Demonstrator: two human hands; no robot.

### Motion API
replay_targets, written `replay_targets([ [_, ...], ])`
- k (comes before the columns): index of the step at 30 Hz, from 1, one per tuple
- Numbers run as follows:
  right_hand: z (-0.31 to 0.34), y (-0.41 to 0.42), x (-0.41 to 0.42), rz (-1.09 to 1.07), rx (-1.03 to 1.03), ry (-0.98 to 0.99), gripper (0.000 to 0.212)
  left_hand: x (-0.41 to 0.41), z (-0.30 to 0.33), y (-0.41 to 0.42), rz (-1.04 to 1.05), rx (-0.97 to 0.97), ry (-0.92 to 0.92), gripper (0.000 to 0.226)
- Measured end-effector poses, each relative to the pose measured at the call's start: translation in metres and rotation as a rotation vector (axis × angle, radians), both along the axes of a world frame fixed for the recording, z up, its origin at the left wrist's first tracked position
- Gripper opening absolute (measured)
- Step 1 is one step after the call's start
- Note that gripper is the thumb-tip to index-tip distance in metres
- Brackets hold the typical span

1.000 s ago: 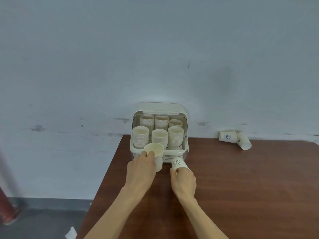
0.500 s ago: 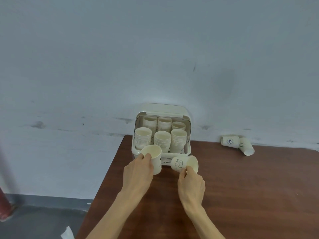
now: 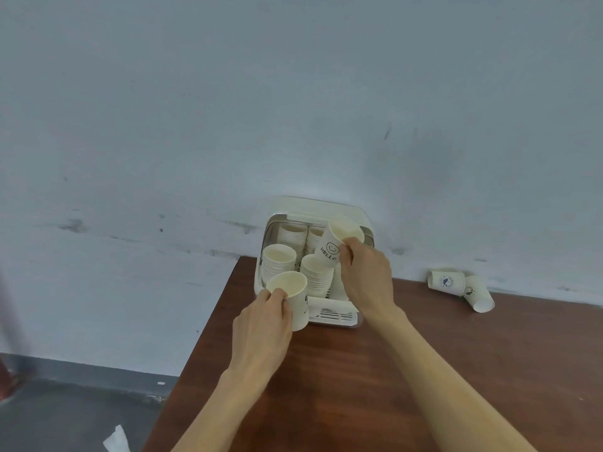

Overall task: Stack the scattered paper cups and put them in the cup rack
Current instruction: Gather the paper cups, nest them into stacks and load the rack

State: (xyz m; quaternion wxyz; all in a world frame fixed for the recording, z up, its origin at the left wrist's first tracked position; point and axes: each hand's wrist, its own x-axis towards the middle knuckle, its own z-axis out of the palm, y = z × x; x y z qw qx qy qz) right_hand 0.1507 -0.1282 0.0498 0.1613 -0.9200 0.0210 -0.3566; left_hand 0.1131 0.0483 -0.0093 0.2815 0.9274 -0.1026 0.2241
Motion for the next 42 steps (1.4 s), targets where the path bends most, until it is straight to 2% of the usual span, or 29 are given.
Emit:
replay_targets([
  [9,-0.008,0.003,0.036,0.010,-0.211,0.273,0.026,0.001,0.004,0.008,0.029,-0.003,0.032,0.024],
  [21,-0.025,0.006,0.039,0.017,-0.217,0.455,0.020,0.021,0.031,0.009,0.050,0.036,-0.057,0.028],
  [31,-0.032,0.007,0.033,0.039,-0.230,0.475,0.020,0.059,0.072,0.003,0.090,0.065,-0.140,0.029],
  [36,-0.029,0.007,0.020,0.049,-0.251,0.403,0.045,0.084,0.074,-0.003,0.097,0.088,-0.169,0.024],
  [39,-0.027,0.004,0.015,0.056,-0.255,0.360,0.048,0.091,0.069,-0.006,0.113,0.179,-0.130,0.021],
  [42,-0.026,-0.001,0.012,0.062,-0.260,0.341,0.048,0.092,0.064,-0.007,0.112,0.259,-0.103,0.027],
])
